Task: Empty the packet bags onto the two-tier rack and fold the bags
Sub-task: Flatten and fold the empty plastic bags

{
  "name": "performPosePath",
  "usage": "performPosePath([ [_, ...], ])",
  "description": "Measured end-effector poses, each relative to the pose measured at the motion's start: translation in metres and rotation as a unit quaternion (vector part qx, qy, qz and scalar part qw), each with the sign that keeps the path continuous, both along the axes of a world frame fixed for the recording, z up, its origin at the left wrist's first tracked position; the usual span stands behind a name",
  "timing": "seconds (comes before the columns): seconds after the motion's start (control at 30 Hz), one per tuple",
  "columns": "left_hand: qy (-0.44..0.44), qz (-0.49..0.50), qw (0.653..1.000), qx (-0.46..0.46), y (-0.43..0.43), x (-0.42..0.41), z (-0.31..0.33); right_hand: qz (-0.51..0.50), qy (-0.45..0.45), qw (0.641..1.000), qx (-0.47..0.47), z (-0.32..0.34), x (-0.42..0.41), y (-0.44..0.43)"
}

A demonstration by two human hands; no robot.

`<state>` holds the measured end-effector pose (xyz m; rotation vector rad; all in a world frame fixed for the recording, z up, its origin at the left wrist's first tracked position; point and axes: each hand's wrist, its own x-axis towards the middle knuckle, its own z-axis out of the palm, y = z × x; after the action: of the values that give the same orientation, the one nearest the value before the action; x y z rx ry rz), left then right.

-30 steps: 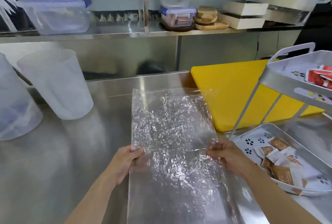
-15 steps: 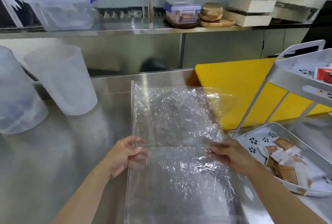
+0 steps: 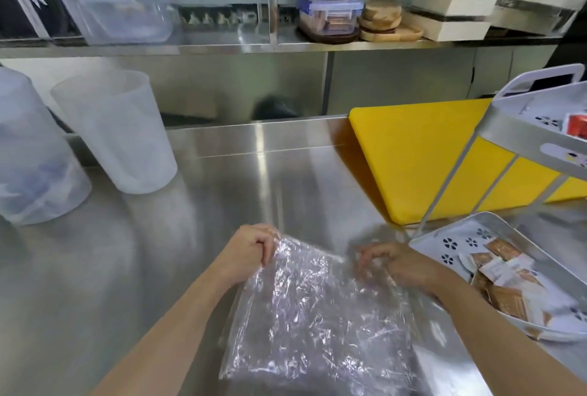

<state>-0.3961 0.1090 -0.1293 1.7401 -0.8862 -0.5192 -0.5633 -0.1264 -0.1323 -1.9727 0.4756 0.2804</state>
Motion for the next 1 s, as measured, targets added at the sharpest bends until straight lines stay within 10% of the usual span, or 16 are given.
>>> performPosePath([
  [0.23,-0.053,0.030,0.997,-0.047,0.006,0.018,0.022,0.067,0.008,0.991,0.115,0.060,0.004,-0.017],
  [0.37,-0.065,-0.007,0.997,-0.050,0.006,0.013,0.030,-0.002,-0.087,0.996,0.038,0.068,0.019,-0.005],
  [0.57,-0.093,-0.019,0.994,-0.058,-0.015,-0.008,0.050,0.107,0.003,0.992,-0.065,0.067,0.035,0.031],
  [0.77,-0.099,0.282,0.949,-0.104,-0.012,0.000,0.061,-0.171,-0.152,0.964,-0.134,0.047,0.039,0.019],
  [1.0,0.005,0.204,0.978,-0.053,-0.039,-0.049,0.037,-0.245,-0.349,0.905,-0.019,0.054,0.032,0.033],
])
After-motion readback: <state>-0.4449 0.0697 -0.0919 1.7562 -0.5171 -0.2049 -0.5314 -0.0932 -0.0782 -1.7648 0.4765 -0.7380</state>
